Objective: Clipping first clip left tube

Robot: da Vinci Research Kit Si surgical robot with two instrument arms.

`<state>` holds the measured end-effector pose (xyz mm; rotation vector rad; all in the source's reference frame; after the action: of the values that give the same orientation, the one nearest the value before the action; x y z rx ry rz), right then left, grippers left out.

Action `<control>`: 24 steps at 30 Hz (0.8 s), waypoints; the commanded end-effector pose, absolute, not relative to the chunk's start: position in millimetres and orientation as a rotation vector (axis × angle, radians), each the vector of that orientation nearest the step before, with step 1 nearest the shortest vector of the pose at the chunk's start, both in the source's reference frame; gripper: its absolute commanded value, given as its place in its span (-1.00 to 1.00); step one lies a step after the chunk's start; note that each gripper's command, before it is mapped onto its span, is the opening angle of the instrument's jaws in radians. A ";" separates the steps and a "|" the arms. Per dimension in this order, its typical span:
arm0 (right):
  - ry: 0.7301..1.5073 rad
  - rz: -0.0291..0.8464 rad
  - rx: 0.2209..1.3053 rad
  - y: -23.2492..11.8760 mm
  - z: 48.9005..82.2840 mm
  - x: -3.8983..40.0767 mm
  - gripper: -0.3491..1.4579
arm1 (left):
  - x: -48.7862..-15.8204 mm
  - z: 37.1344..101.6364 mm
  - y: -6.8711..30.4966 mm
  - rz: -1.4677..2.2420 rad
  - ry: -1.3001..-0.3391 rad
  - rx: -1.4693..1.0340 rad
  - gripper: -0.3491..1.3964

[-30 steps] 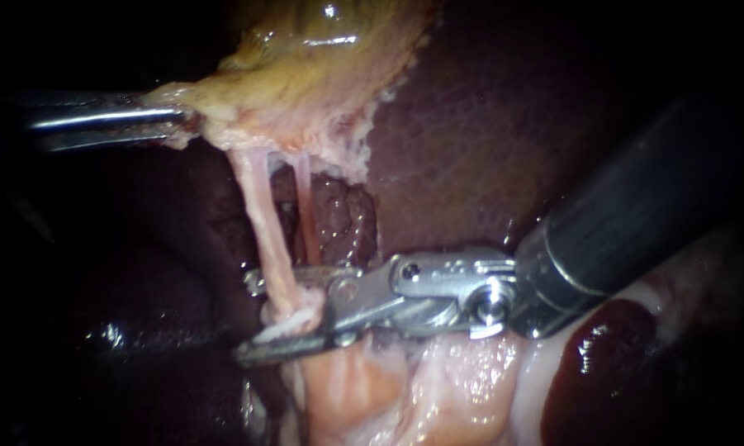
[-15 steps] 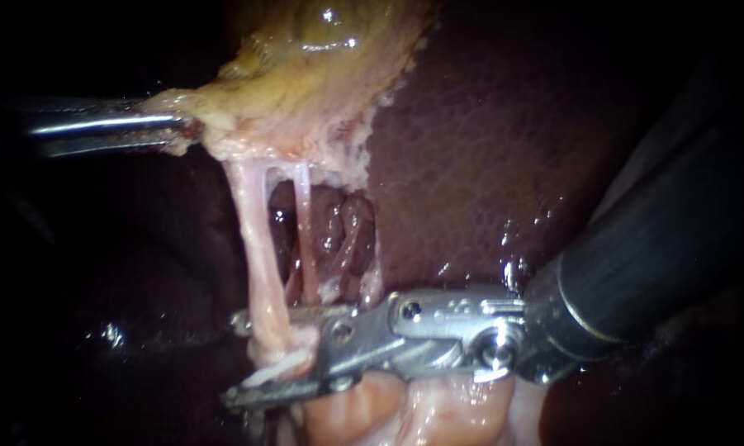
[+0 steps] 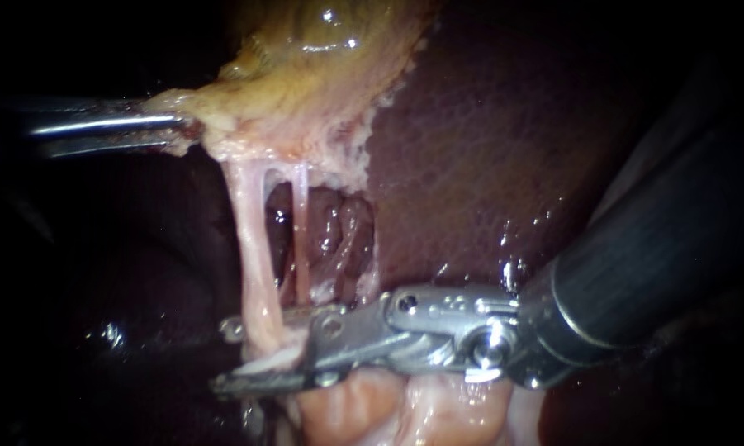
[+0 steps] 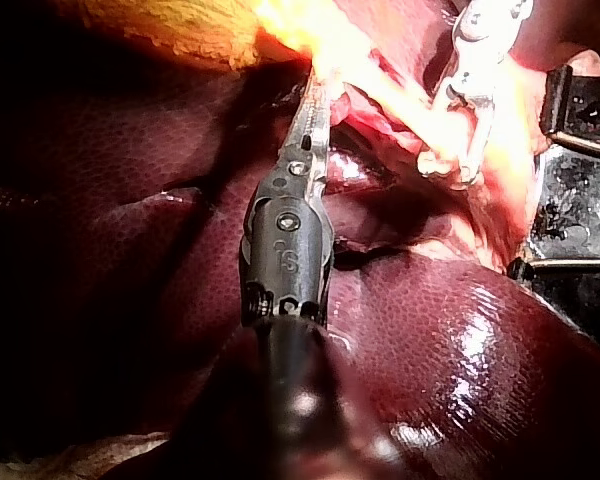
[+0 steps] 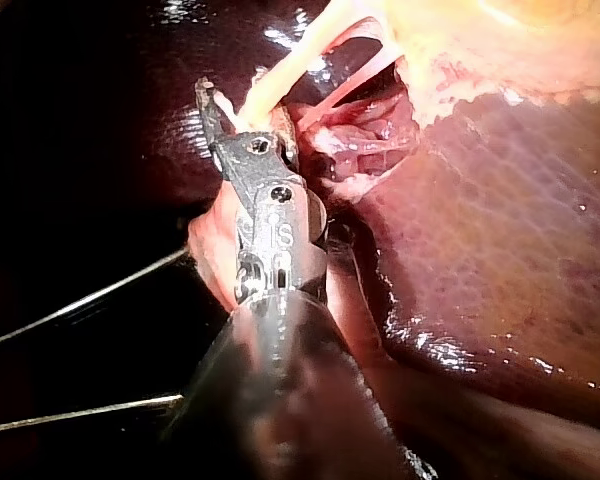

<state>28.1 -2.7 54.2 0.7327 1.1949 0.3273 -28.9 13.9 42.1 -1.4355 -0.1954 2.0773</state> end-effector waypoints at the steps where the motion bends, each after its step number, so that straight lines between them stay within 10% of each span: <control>1: 1.195 0.326 0.732 -2.7 54.3 28.2 -0.47 | -28.9 42.2 13.9 2.077 -0.196 -1.435 -1.00; 10: 1.193 0.341 0.765 -2.7 54.3 28.1 -0.99 | -29.0 42.2 13.9 2.077 -0.196 -1.435 -1.00; 24: 1.195 0.311 0.798 -2.7 54.4 27.9 -1.00 | -28.9 42.2 13.9 2.077 -0.196 -1.435 -1.00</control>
<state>28.0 -2.7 54.4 0.7979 1.1959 0.3122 -28.9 13.9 42.2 -1.4352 -0.1959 2.0773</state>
